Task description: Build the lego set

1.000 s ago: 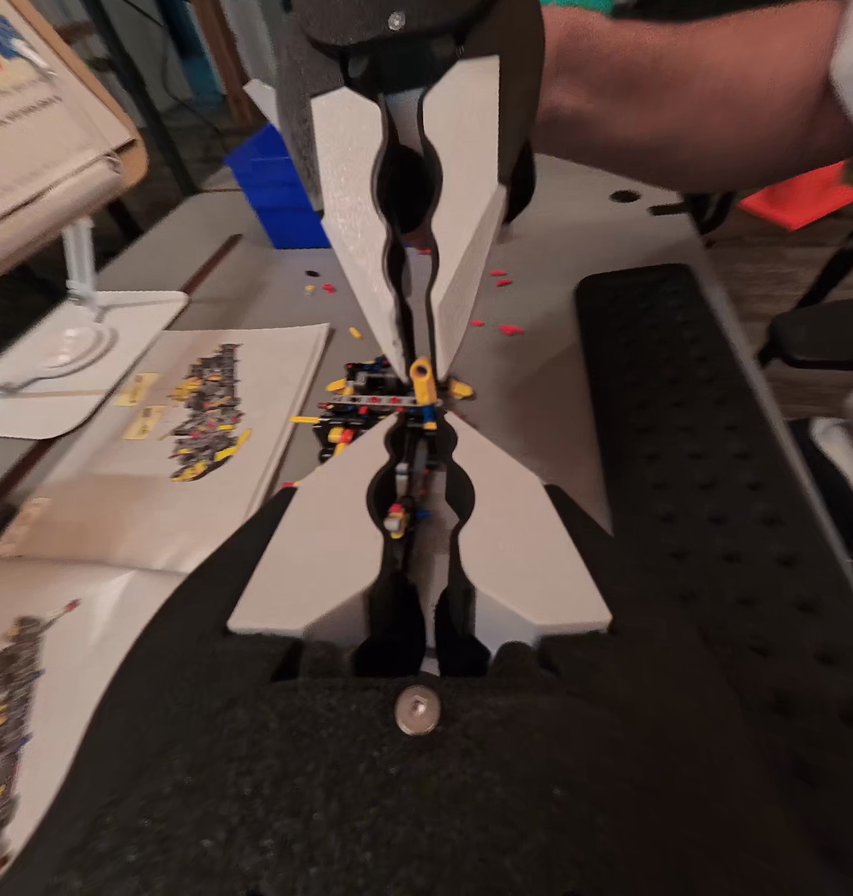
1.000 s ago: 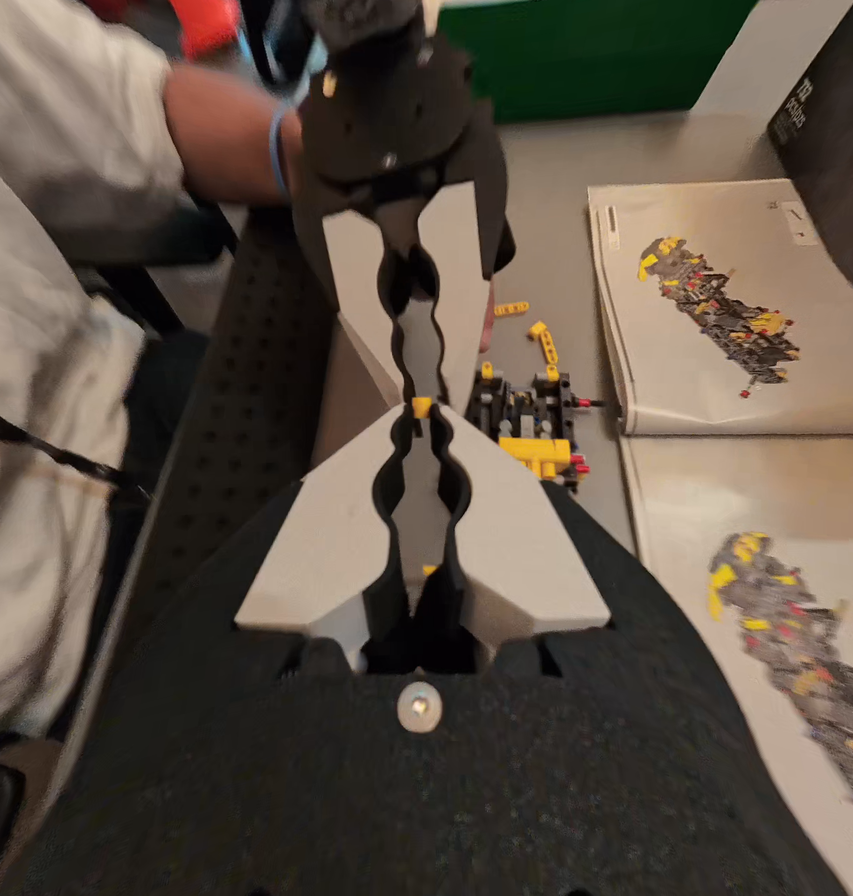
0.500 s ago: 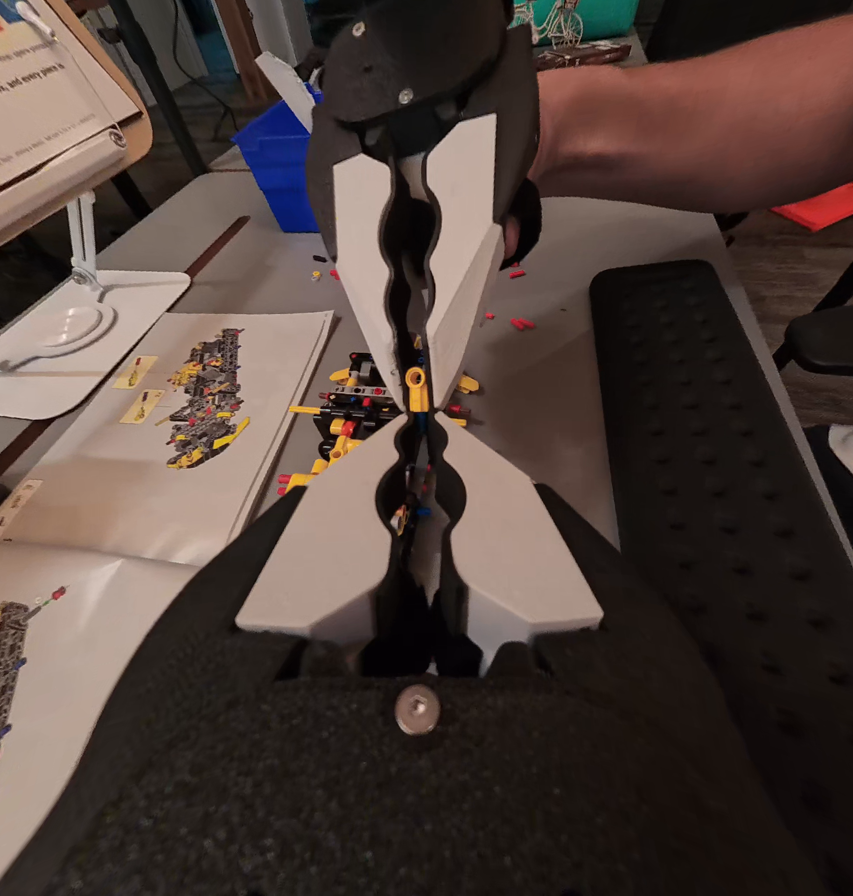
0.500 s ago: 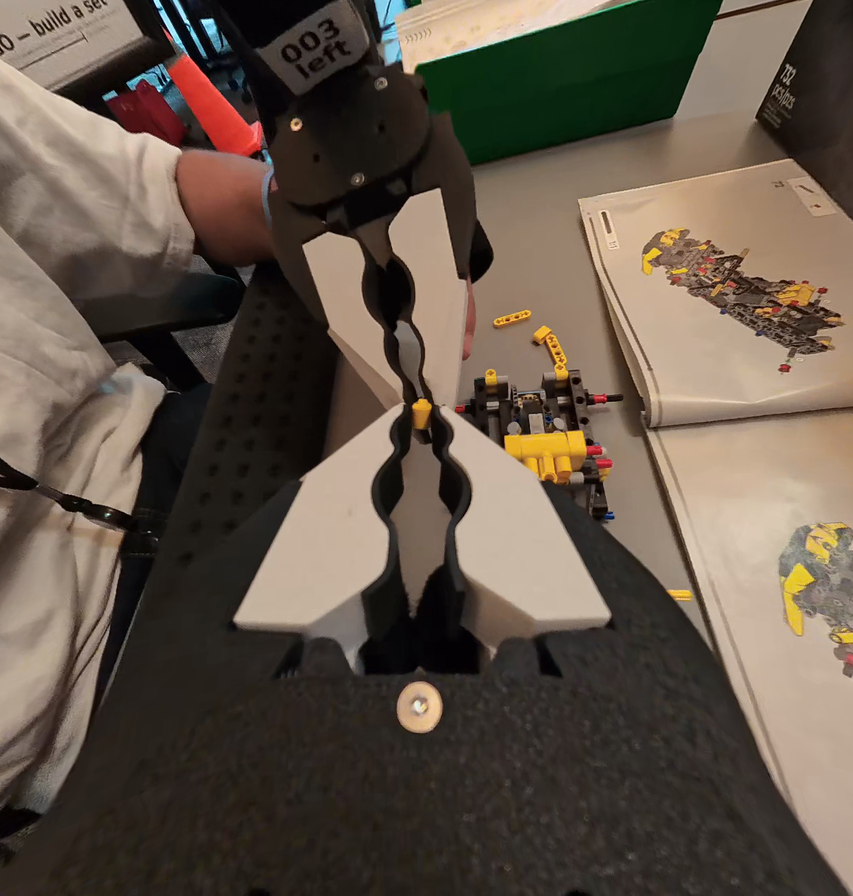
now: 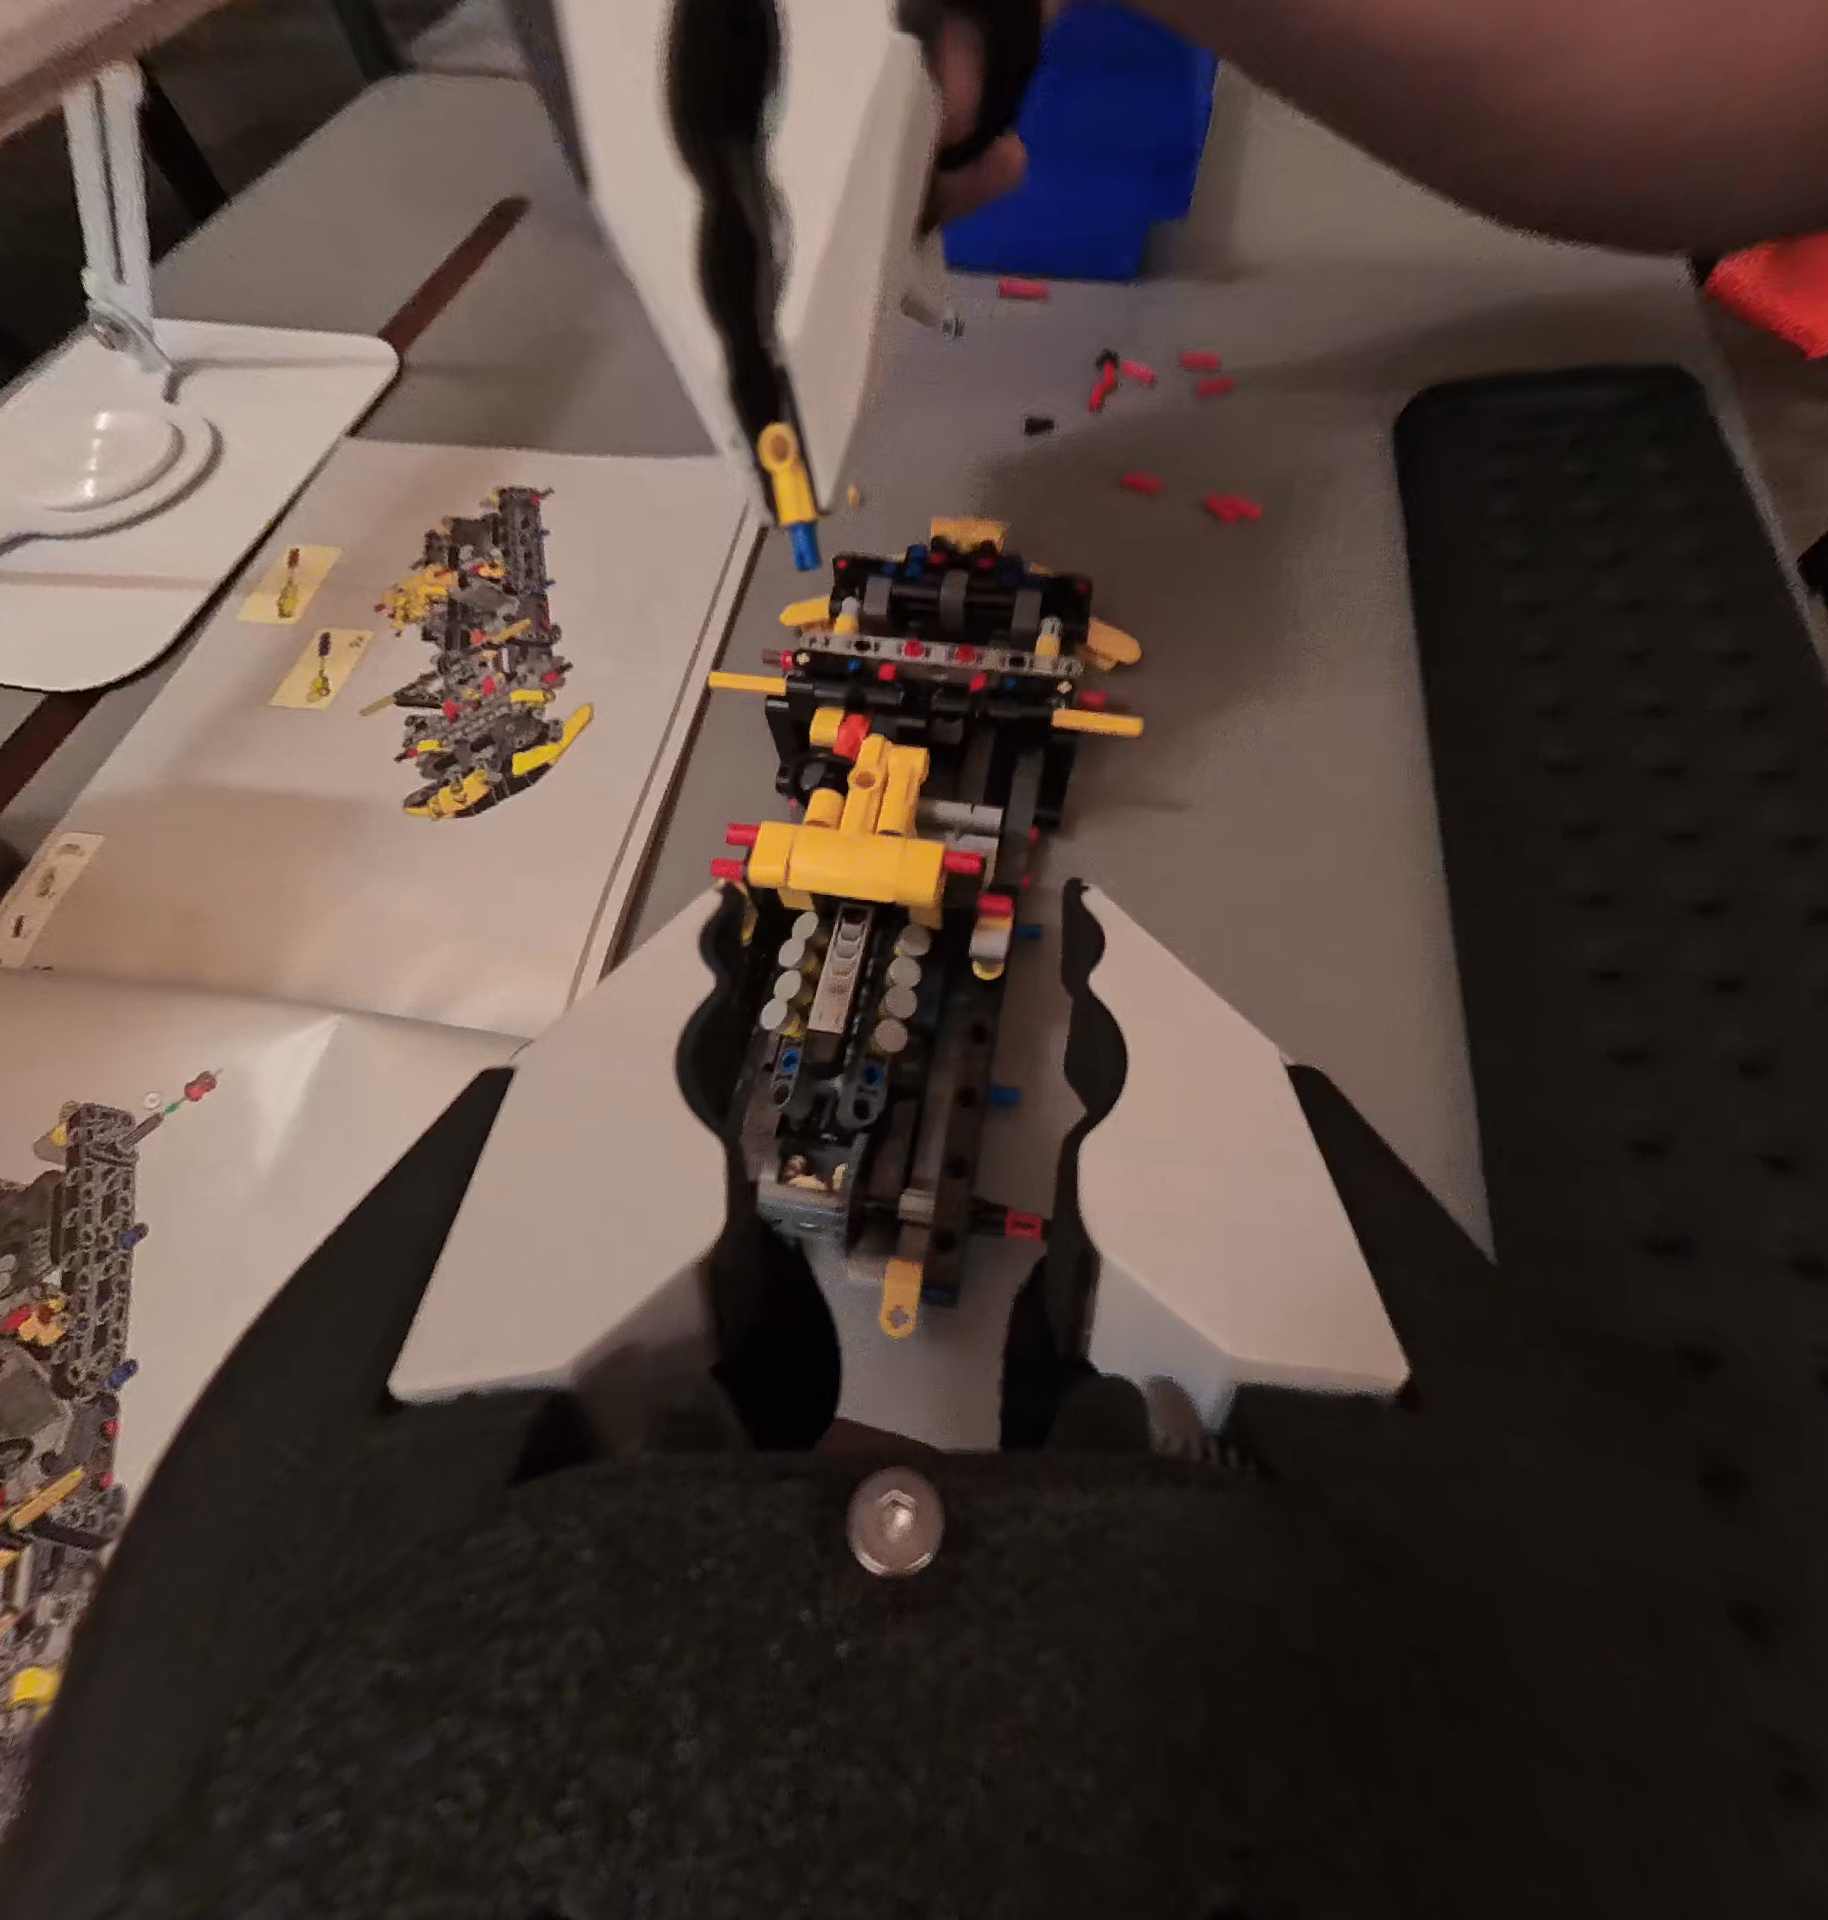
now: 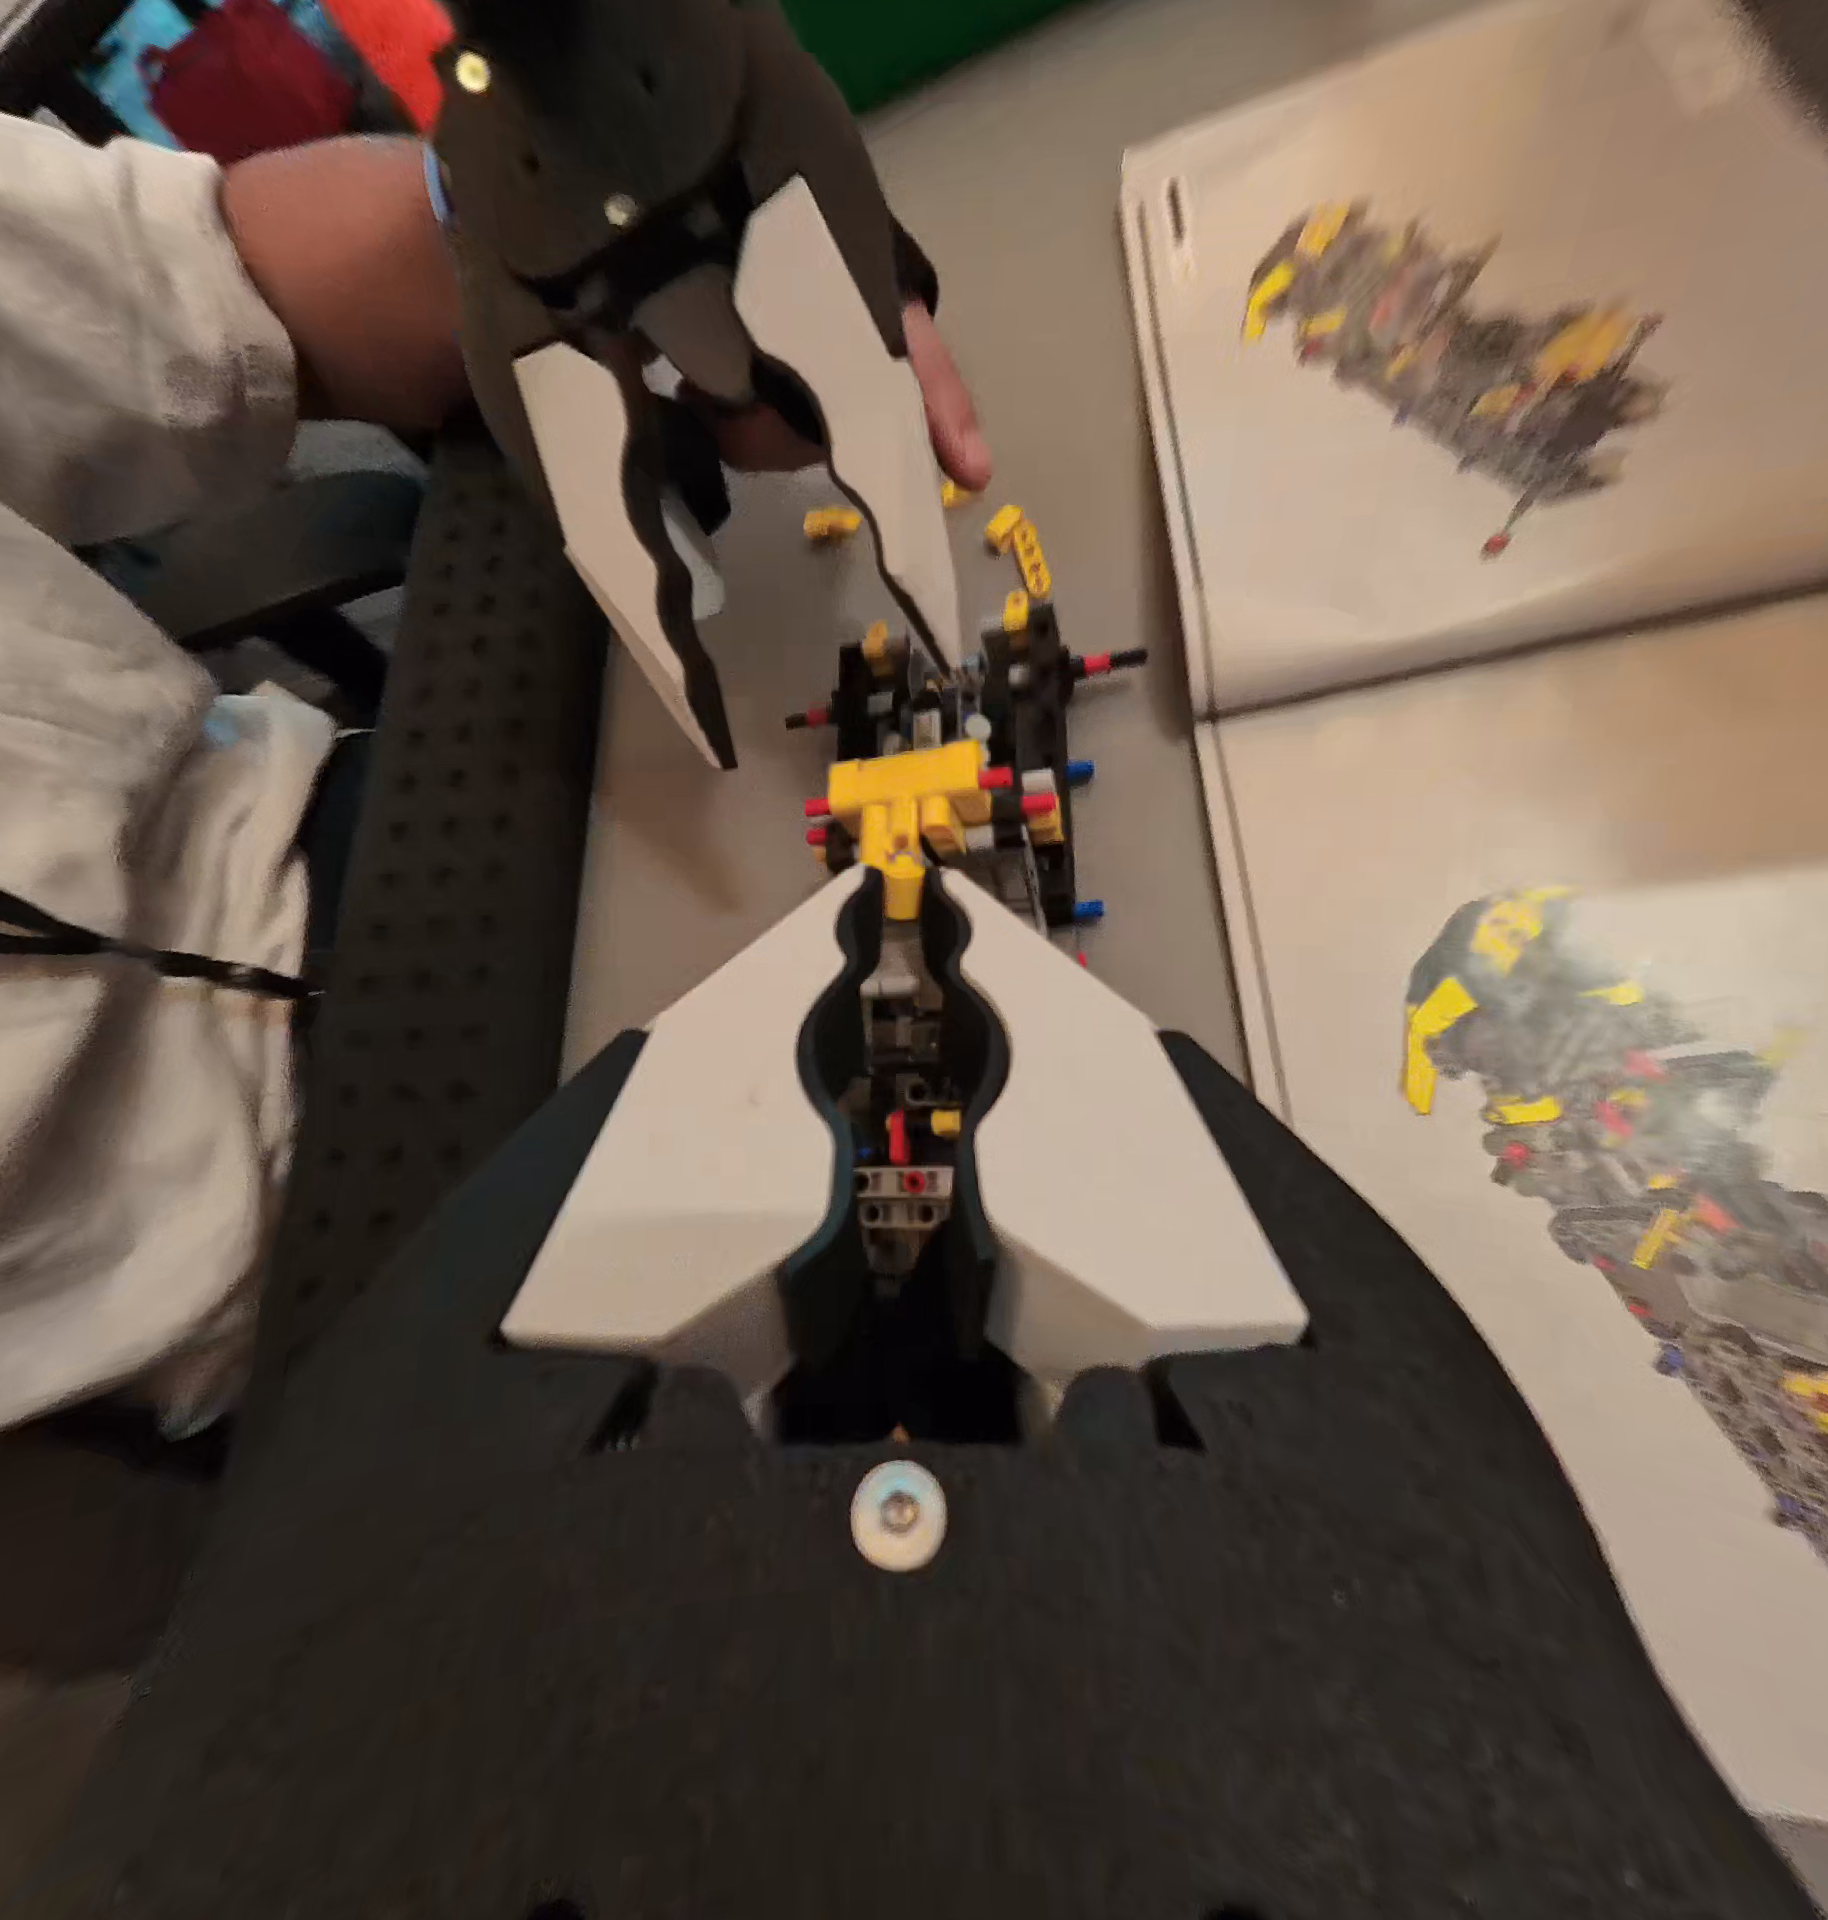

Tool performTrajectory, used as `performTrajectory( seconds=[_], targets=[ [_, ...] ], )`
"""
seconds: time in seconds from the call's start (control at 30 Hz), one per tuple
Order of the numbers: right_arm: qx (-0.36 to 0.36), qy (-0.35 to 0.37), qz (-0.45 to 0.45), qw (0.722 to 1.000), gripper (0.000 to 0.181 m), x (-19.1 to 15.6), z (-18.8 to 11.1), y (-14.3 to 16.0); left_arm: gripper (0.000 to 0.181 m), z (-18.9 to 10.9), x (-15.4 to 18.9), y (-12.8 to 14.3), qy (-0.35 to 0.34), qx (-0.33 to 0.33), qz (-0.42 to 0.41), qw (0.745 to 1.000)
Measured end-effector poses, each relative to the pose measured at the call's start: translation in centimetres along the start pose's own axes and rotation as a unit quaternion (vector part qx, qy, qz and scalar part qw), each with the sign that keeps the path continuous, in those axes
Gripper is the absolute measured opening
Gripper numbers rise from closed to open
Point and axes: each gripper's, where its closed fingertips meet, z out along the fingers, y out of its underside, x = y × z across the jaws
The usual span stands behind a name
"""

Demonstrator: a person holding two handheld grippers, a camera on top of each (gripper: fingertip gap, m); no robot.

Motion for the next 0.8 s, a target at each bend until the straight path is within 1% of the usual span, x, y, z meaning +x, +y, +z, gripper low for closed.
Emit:
performTrajectory(
  seconds=[0.07, 0.17, 0.27, 0.37, 0.47, 0.53, 0.63, 0.73, 0.77, 0.8],
  targets=[
    [-0.045, -0.077, 0.063, 0.994, 0.006, 0.4, 1.1, 0.5, 0.064, 0.8, -0.1, 0.6, 0.010, -0.023, 0.010, 1.000],
    [-0.095, -0.156, 0.091, 0.979, 0.006, 1.1, 2.7, 1.4, 0.064, 2.0, -0.2, 1.1, 0.012, -0.041, 0.025, 0.999],
    [-0.131, -0.218, 0.102, 0.962, 0.006, 1.0, 3.4, 1.9, 0.063, 2.8, -0.7, 1.4, 0.003, -0.046, 0.033, 0.998],
    [-0.124, -0.272, 0.101, 0.949, 0.006, 0.4, 3.1, 1.5, 0.061, 3.1, -0.4, 1.3, 0.003, -0.039, 0.048, 0.998],
    [-0.124, -0.303, 0.100, 0.940, 0.006, -0.1, 3.1, 1.7, 0.060, 2.9, 0.2, 1.3, 0.003, -0.031, 0.064, 0.997],
    [-0.128, -0.321, 0.094, 0.933, 0.006, -0.8, 3.1, 2.0, 0.060, 2.7, 1.0, 1.4, 0.016, -0.027, 0.061, 0.998],
    [-0.120, -0.359, 0.091, 0.921, 0.006, -2.8, 3.1, 1.7, 0.061, 2.0, 2.9, 1.7, 0.044, -0.018, 0.069, 0.996],
    [-0.096, -0.342, 0.058, 0.933, 0.006, -4.1, 4.3, 1.3, 0.061, 1.1, 4.3, 2.2, 0.075, -0.018, 0.080, 0.994],
    [-0.074, -0.328, 0.044, 0.941, 0.006, -4.3, 4.8, 0.8, 0.061, 0.9, 4.4, 2.3, 0.077, -0.020, 0.078, 0.994],
    [-0.053, -0.293, 0.025, 0.954, 0.006, -4.2, 5.5, 0.6, 0.061, 0.8, 4.3, 2.3, 0.075, -0.021, 0.074, 0.994]
  ],
)
